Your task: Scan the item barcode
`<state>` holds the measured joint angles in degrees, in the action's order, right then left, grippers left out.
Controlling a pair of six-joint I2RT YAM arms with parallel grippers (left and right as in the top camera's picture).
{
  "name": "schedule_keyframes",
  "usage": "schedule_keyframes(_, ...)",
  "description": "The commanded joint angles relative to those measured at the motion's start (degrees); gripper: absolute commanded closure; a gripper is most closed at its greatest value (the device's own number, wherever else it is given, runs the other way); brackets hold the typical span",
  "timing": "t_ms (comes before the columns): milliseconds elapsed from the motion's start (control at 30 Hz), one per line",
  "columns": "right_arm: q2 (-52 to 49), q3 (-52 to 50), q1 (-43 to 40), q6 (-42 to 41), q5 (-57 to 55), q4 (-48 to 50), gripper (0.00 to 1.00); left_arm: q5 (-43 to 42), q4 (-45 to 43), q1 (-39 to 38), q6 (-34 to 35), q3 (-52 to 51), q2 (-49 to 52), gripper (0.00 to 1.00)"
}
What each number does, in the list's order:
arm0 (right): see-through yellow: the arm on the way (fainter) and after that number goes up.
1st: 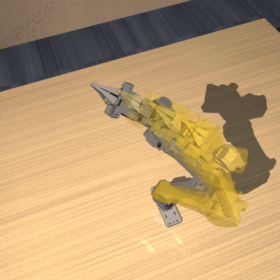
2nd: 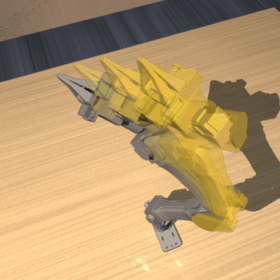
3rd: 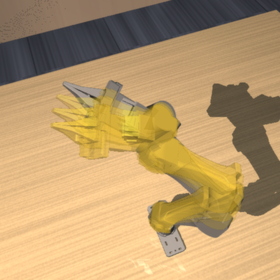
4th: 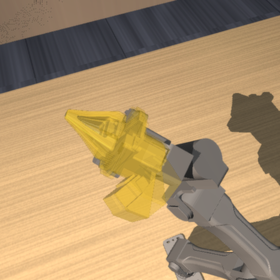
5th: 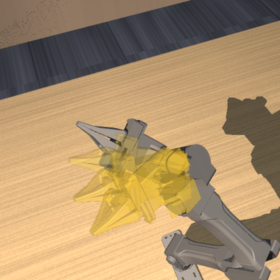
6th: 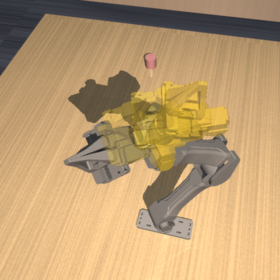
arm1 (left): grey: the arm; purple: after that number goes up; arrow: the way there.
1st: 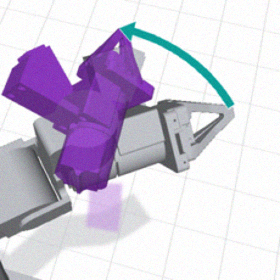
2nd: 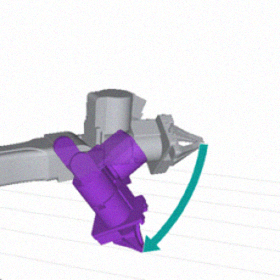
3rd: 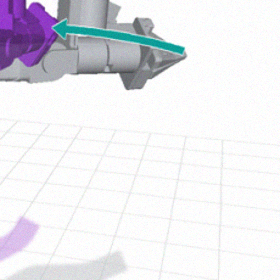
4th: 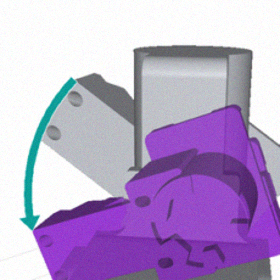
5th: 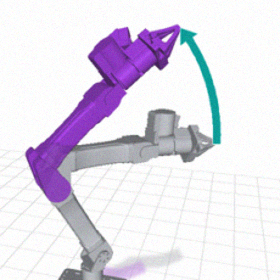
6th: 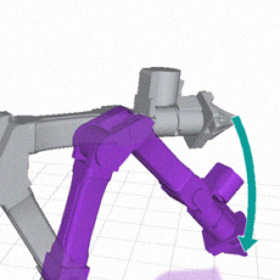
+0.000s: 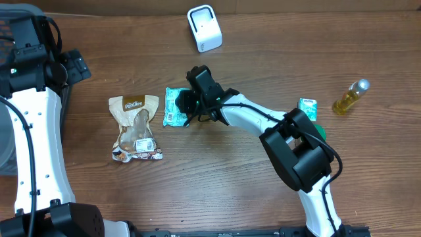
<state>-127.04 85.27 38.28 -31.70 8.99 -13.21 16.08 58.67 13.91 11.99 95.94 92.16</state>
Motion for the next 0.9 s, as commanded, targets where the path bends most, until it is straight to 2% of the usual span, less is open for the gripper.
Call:
schedule_keyframes(0,-1.0,0.1,0.1,0.1,-0.5,-0.8,0.68,0.0,-0.2,0.3,-0.2,0.6,0.0,0.0)
schedule_keyframes(67,-0.2,0.1,-0.5,0.2,-0.6,-2.4,0.82,0.0,-0.2,0.3,-0.2,0.6,0.0,0.0)
schedule_keyframes(233,5.7,0.1,-5.0,-0.4,-0.6,-12.6,0.96,0.0,-0.2,0.3,-0.2,0.6,0.0,0.0)
schedule_keyframes(500,9.1,0.1,-9.9,-2.6,-0.6,-33.9,0.96,0.0,-0.2,0.3,-0.2,0.6,0.0,0.0)
schedule_keyframes(567,9.1,0.1,-9.9,-2.6,-0.5,-36.2,0.96,0.0,-0.2,0.3,-0.2,0.6,0.0,0.01)
schedule_keyframes(600,9.1,0.1,-9.7,-2.6,-0.2,-37.1,0.94,0.0,-0.2,0.3,-0.2,0.6,0.0,0.01)
schedule_keyframes(667,9.1,0.1,-9.5,-2.6,1.6,-38.6,0.77,0.0,-0.2,0.3,-0.2,0.6,0.0,0.01)
schedule_keyframes(733,9.1,0.6,-9.6,-2.4,3.4,-39.9,0.5,0.0,-0.2,0.3,-0.2,0.6,0.0,0.0)
schedule_keyframes(767,9.2,1.9,-10.4,-2.4,4.1,-41.9,0.27,0.0,-0.2,0.3,-0.2,0.6,0.0,0.0)
schedule_keyframes(800,9.2,3.5,-11.3,-2.3,4.1,-44.3,0.17,0.0,-0.2,0.3,-0.2,0.6,0.0,0.0)
schedule_keyframes(867,9.3,5.0,-12.5,-1.6,4.2,-46.6,0.17,0.0,-0.2,0.3,-0.2,0.6,0.0,0.01)
